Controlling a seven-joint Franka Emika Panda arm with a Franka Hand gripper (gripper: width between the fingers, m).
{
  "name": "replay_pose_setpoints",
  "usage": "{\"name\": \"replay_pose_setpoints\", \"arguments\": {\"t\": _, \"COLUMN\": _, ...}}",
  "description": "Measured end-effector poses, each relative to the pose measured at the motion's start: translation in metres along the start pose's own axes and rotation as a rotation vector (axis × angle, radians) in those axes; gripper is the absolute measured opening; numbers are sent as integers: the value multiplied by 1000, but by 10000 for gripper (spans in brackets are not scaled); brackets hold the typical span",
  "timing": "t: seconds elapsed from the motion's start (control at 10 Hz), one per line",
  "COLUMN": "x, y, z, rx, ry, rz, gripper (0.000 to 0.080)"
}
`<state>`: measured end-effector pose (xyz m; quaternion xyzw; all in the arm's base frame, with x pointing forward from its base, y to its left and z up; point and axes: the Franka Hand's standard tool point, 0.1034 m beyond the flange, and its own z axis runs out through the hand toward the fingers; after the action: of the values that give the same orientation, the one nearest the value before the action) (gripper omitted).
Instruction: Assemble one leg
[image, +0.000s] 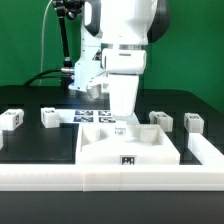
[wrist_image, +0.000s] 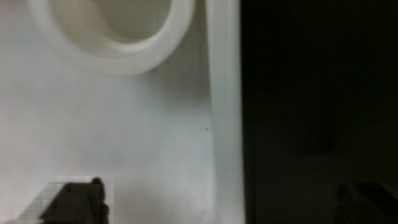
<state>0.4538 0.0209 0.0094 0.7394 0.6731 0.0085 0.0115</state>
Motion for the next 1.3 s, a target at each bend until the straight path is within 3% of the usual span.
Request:
{"name": "replay_pose_setpoints", "arguments": {"t": 0.1, "x": 0, "y": 0, "z": 2, "rx": 3, "ry": 0, "rz": 0, "gripper": 650}}
{"name": "replay_pose_setpoints", "arguments": {"t": 0.3, "x": 0, "y": -1, "z": 3, "rx": 5, "ry": 0, "rz": 1, "gripper": 403}}
{"name": "replay_pose_setpoints", "arguments": {"t": 0.4, "x": 0, "y": -1, "z": 3, "rx": 5, "ry": 0, "rz": 1, "gripper": 403}}
{"name": "replay_pose_setpoints", "arguments": {"t": 0.6, "x": 0, "y": -1, "z": 3, "rx": 5, "ry": 0, "rz": 0, "gripper": 52}}
{"name": "replay_pose_setpoints", "arguments": {"t": 1.3, "x": 0, "y": -1, "z": 3, "rx": 6, "ry": 0, "rz": 2, "gripper": 50}}
